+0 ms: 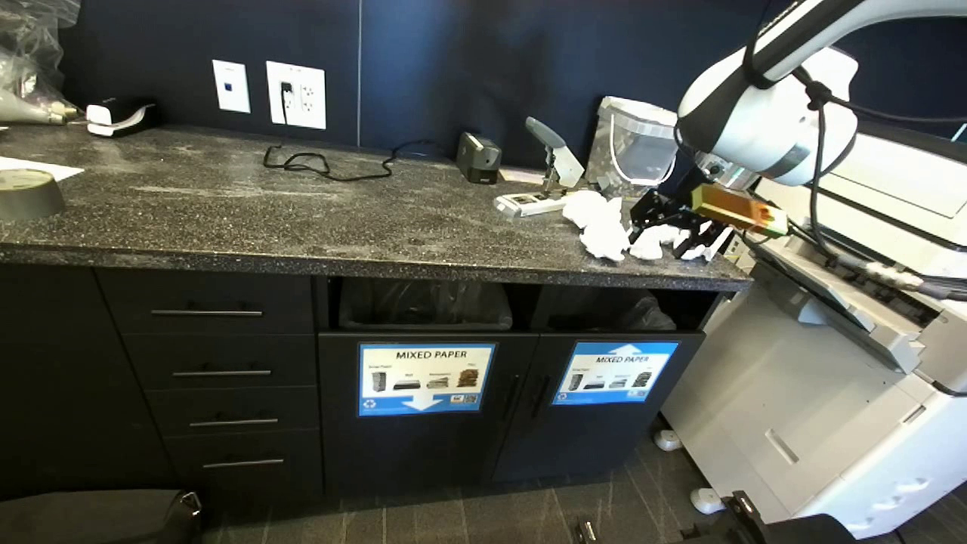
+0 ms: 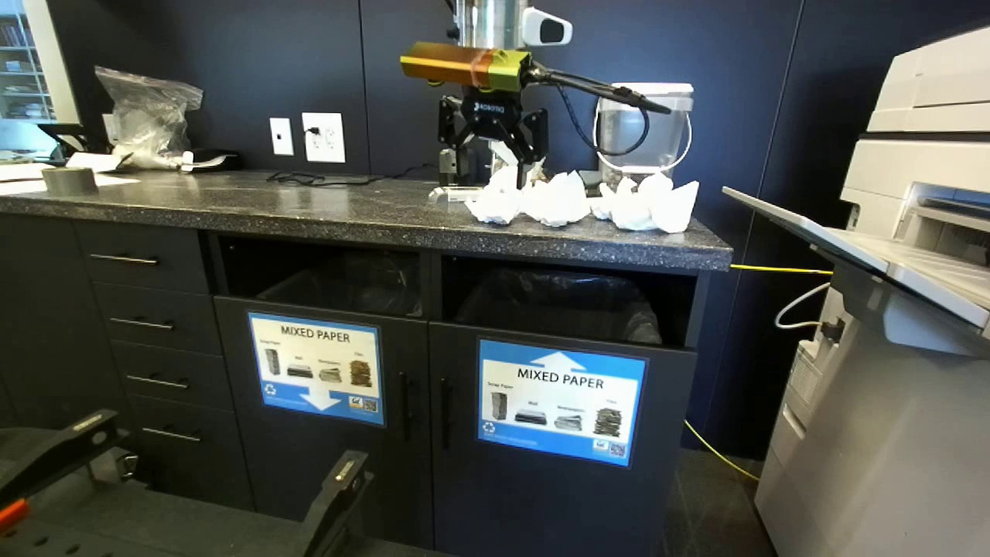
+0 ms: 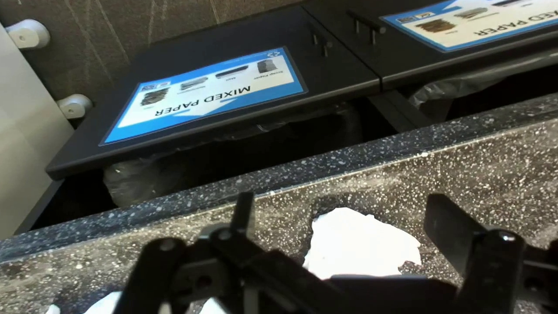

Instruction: Put three crumpled papers inside the bin on the right

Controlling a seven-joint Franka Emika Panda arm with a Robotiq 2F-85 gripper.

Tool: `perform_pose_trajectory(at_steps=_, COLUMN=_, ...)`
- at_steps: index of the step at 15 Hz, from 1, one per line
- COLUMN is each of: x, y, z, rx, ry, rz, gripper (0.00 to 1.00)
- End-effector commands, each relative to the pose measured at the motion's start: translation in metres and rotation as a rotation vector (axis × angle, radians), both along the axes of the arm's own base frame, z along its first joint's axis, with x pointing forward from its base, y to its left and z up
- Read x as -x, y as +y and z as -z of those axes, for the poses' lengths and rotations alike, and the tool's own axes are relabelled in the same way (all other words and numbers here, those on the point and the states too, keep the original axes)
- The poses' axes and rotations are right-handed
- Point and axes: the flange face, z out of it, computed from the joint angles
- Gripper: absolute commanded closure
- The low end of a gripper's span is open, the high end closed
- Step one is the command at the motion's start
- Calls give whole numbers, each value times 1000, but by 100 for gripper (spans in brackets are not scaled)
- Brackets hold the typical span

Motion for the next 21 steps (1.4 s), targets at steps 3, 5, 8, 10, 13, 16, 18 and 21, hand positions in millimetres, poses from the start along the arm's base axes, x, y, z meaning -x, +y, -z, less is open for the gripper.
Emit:
perform_pose_trajectory(at_steps=3, x=-52, y=-5, z=9, rx=-23, ry=-72, rz=22, gripper=0)
perform_pose_trajectory(at_steps=5, x=-67, y=-11, z=13, rx=-36, ry=-90, rz=24, gripper=0)
perform_pose_trajectory(at_steps=8, x=-87, y=-12, z=25, rx=-68, ry=-94, rz=27, gripper=0)
perform_pose_trajectory(at_steps=10, x=-97, y=-5, z=32, rx=-80, ry=-94, rz=24, gripper=0)
perform_pose_trajectory(at_steps=13, x=-112, y=2, z=37, rx=-85, ry=-87, rz=10, gripper=0)
perform_pose_trajectory(at_steps=16, x=-121, y=10, z=41, rx=-84, ry=-76, rz=-13, gripper=0)
perform_pose_trajectory(at_steps=18, x=-126, y=5, z=44, rx=-84, ry=-62, rz=-21, gripper=0)
perform_pose_trajectory(at_steps=21, x=-130, y=9, z=52, rx=-75, ry=-22, rz=-56, gripper=0)
